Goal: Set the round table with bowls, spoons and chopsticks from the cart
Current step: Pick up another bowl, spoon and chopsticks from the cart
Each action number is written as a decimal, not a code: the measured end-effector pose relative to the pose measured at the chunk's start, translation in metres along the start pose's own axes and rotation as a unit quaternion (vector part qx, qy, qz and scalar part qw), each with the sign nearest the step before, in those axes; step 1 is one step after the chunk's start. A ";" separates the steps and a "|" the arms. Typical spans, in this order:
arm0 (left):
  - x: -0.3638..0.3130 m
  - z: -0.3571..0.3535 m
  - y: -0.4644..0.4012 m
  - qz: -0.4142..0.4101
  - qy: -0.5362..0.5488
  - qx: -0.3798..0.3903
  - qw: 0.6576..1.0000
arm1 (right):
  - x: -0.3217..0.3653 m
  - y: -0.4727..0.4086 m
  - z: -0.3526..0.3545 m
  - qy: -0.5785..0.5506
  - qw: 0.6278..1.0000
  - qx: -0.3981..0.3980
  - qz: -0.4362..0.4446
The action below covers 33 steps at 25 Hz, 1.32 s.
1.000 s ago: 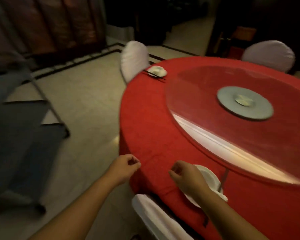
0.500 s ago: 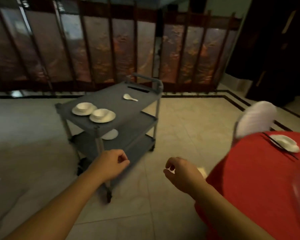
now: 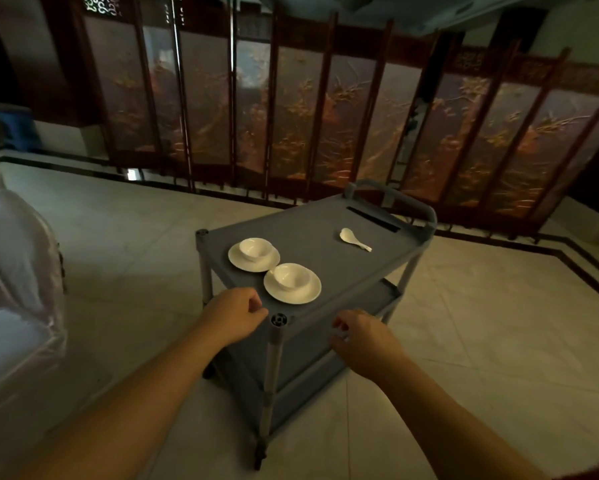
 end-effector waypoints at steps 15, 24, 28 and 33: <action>0.046 -0.150 -0.165 0.311 0.014 -0.057 0.948 | -0.088 -0.276 -0.146 -0.102 0.979 0.175 0.017; 0.068 -0.181 -0.153 0.393 0.062 -0.024 0.917 | -0.095 -0.310 -0.199 -0.173 0.956 0.228 -0.058; 0.069 -0.188 -0.154 0.390 0.097 -0.011 0.916 | -0.100 -0.311 -0.201 -0.168 0.961 0.195 -0.100; 0.076 -0.194 -0.157 0.401 0.135 -0.001 0.906 | -0.111 -0.300 -0.215 -0.156 0.951 0.220 -0.148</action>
Point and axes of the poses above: each hand's wrist, its own y-axis away from the middle knuckle, its own z-axis out of the back of the hand, x = y × z, the point moved 7 cm from there along -y, towards the middle knuckle, and after that the axes turned 12 degrees about -x, right-handed, at the moved point
